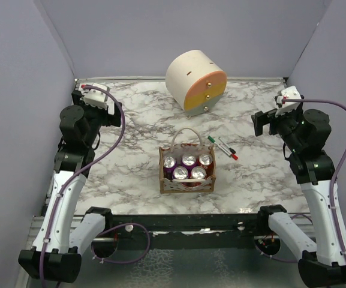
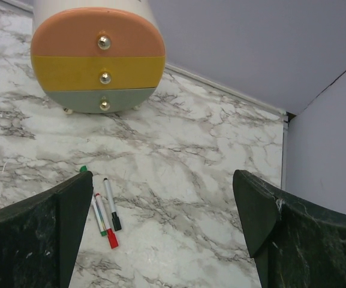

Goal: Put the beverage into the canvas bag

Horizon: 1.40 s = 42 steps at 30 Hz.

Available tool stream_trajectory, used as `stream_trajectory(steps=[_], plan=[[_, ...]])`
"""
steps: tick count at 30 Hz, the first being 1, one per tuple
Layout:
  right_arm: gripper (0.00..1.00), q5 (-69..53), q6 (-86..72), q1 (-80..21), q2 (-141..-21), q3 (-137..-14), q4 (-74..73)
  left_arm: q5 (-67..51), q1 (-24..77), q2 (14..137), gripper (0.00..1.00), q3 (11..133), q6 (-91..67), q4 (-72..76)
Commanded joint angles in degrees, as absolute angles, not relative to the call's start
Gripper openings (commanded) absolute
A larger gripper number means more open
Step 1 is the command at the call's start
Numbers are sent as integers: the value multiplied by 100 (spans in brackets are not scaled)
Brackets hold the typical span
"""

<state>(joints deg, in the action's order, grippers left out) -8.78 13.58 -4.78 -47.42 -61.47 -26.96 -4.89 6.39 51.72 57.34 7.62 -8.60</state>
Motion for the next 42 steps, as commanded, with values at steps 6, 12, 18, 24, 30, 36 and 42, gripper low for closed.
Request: stream_trajectory(steps=[6,12,18,24,30,36,42], plan=[[100,-633,1638,-448,-4446,-6365,-3214,-483,598,4684,99,6042,830,-1335],[100,-735,1631,-448,-4333,-6504,-3390,-439,598,4507,99,5781,765,-1318],[100,-997,1581,-448,-4167,-6417,-3294,-448,580,4525,99,5793,663,-1401],[100,-857,1572,-376,-4097,-6303,-3239,-469,563,4484,99,5720,613,-1499],[99,-860,1436,-129,-3901,-6062,-3064,-698,488,4506,99,5794,534,-1631],[100,-924,1387,-62,-3870,-6160,-3190,-809,468,4566,99,5838,504,-1726],[100,-918,1328,0,-3963,-6087,-3155,-764,439,4592,99,5836,511,-1769]])
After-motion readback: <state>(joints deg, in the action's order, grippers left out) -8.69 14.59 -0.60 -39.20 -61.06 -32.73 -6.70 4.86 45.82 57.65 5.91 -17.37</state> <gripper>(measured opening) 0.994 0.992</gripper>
